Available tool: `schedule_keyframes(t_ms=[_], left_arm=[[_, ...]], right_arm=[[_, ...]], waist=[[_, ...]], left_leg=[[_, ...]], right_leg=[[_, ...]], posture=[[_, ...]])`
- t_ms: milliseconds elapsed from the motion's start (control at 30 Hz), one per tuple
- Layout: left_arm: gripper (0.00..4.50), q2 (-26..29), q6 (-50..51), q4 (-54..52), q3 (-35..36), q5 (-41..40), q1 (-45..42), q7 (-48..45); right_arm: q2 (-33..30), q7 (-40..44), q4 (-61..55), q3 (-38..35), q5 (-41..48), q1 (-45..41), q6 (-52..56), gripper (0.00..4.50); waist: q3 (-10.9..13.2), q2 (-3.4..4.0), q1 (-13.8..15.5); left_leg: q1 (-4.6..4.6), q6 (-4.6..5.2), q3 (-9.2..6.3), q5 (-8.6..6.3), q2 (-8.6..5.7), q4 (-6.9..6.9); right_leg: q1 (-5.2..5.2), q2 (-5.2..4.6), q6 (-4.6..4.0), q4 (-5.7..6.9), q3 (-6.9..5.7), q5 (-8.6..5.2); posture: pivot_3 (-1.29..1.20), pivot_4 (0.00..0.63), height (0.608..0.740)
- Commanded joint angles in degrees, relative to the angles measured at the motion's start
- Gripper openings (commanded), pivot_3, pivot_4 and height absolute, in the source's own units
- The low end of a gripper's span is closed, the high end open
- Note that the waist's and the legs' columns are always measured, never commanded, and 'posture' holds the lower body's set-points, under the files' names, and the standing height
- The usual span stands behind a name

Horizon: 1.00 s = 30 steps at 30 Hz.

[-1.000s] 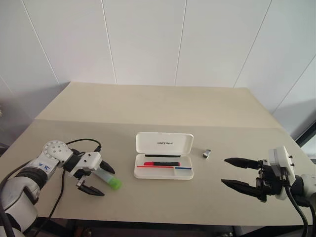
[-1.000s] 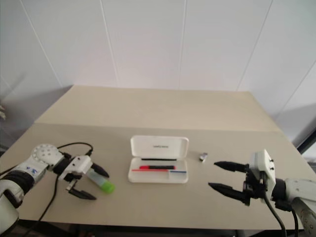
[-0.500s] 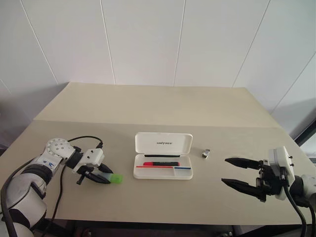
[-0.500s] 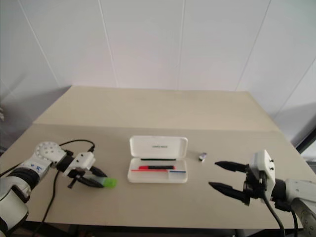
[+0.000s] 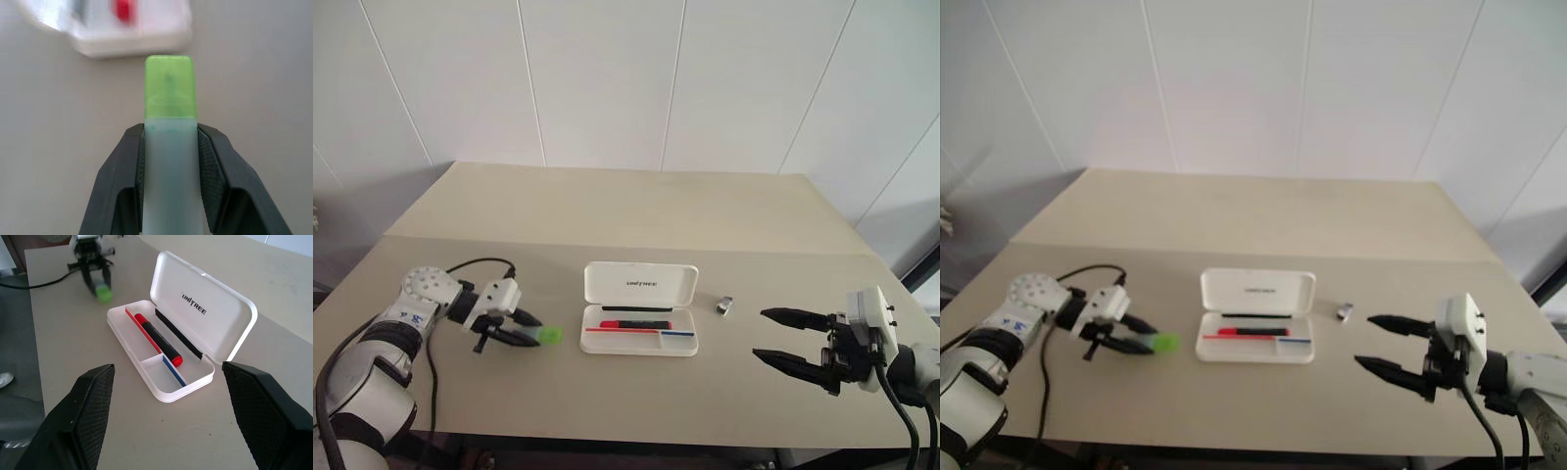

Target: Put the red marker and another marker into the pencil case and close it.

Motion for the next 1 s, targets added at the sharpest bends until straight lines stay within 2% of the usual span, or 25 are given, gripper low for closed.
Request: schedule_keyframes(t_ms=[33,200,400,600,700,867,1000], left_arm=[[1.09,2.8,4.7,-6.0,3.8,-2.4,0.6,-6.4],[1.09,4.4,13.9,-16.7,9.6,-9.5,2.8,-6.4],[1.09,5.0,21.3,-25.8,13.6,-11.0,3.6,-6.4],[1.09,-0.2,28.6,-37.5,19.8,-6.5,4.2,-3.0],[1.09,-1.1,28.1,-42.8,18.9,-0.6,5.5,-2.0],[1.09,-5.7,34.1,-48.5,20.1,3.2,6.7,3.1],[1.09,-8.7,42.5,-53.0,19.0,9.1,7.5,11.6]], right_arm=[[-0.1,0.2,-0.6,-1.8,0.3,0.4,-0.9,4.50],[-0.1,0.2,0.2,-1.1,0.0,-0.6,-1.0,4.50],[-0.1,0.2,0.8,-0.5,-0.4,-1.8,-1.0,4.50],[0.0,0.3,0.6,-0.7,-0.6,-1.5,-1.0,4.50],[0.2,0.1,0.4,-0.9,-0.7,-1.1,-1.0,4.50],[0.8,-0.8,-0.7,-1.1,-0.8,0.0,-0.9,4.50],[1.2,-1.8,-2.0,-1.9,-0.7,1.7,-0.7,4.50]], waist=[[0.0,-0.01,-0.1],[0.0,-0.01,0.0],[0.0,-0.01,0.0],[0.0,-0.03,0.1],[0.0,-0.03,0.0],[0.0,-0.03,0.0],[0.0,-0.03,0.0]], left_leg=[[0.00,0.00,0.00,0.00,0.00,-0.01],[0.00,0.00,-0.03,-0.01,0.00,-0.05],[0.02,-0.01,-0.02,0.00,0.00,-0.02],[0.00,-0.01,-0.03,0.00,0.00,0.03],[0.01,-0.01,-0.03,0.00,0.00,0.00],[0.03,-0.01,-0.04,0.00,0.00,0.01],[0.02,-0.01,-0.05,0.00,-0.01,0.09]], right_leg=[[0.00,0.00,0.00,0.00,0.00,0.00],[-0.02,0.00,0.02,0.08,-0.02,0.01],[-0.02,0.00,0.02,0.12,-0.02,0.01],[0.00,0.00,0.03,0.11,-0.02,0.02],[0.00,0.00,0.11,0.10,-0.02,0.06],[-0.01,0.02,0.23,0.14,-0.02,0.12],[0.02,0.02,0.22,0.13,0.00,0.12]], posture=[[0.00,0.150,0.740],[0.00,0.150,0.740],[0.00,0.150,0.740],[0.00,0.150,0.740],[0.00,0.150,0.740],[0.00,0.150,0.740],[0.00,0.150,0.740]])
